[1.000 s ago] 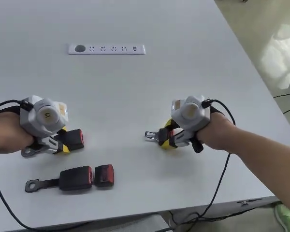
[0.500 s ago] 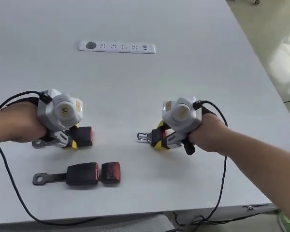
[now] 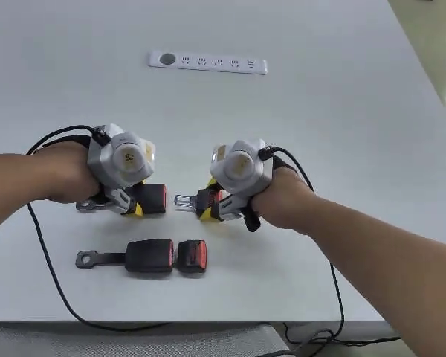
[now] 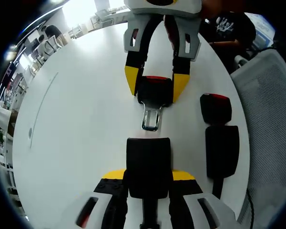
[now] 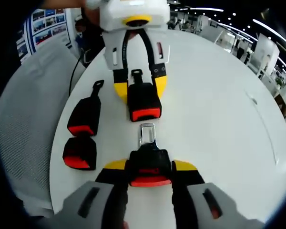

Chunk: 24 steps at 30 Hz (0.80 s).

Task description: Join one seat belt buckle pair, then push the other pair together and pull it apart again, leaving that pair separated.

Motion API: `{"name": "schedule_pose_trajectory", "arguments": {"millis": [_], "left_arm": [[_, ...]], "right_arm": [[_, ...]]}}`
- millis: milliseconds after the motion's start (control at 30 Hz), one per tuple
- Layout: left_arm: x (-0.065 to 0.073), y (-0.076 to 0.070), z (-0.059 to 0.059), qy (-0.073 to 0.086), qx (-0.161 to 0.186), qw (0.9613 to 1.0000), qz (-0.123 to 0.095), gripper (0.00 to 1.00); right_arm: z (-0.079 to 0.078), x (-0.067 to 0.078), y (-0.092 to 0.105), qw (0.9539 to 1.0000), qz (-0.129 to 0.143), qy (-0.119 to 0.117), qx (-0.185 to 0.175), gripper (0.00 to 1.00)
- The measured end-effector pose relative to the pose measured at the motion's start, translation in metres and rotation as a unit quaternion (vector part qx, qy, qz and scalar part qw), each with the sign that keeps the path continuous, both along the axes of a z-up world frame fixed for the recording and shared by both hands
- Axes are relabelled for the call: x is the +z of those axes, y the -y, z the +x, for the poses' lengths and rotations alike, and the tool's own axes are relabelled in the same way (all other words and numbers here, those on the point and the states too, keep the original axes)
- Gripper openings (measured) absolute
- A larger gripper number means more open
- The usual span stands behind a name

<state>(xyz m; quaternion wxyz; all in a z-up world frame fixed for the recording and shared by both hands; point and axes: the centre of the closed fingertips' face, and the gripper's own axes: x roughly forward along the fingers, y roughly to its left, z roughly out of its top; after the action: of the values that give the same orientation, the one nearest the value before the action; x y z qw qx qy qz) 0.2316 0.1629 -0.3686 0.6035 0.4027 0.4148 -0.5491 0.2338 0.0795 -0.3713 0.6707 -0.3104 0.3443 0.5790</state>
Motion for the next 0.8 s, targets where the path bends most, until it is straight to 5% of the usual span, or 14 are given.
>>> {"name": "schedule_pose_trajectory", "arguments": {"millis": [533, 800], "left_arm": [[-0.003, -0.002, 0.003, -0.001, 0.005, 1.0000, -0.003, 0.33], [-0.005, -0.001, 0.002, -0.002, -0.008, 1.0000, -0.003, 0.33]], "right_arm": [[0.003, 0.001, -0.013, 0.9990, -0.015, 0.022, 0.035, 0.35], [0.000, 0.002, -0.022, 0.9992, 0.006, 0.017, 0.035, 0.34]]}}
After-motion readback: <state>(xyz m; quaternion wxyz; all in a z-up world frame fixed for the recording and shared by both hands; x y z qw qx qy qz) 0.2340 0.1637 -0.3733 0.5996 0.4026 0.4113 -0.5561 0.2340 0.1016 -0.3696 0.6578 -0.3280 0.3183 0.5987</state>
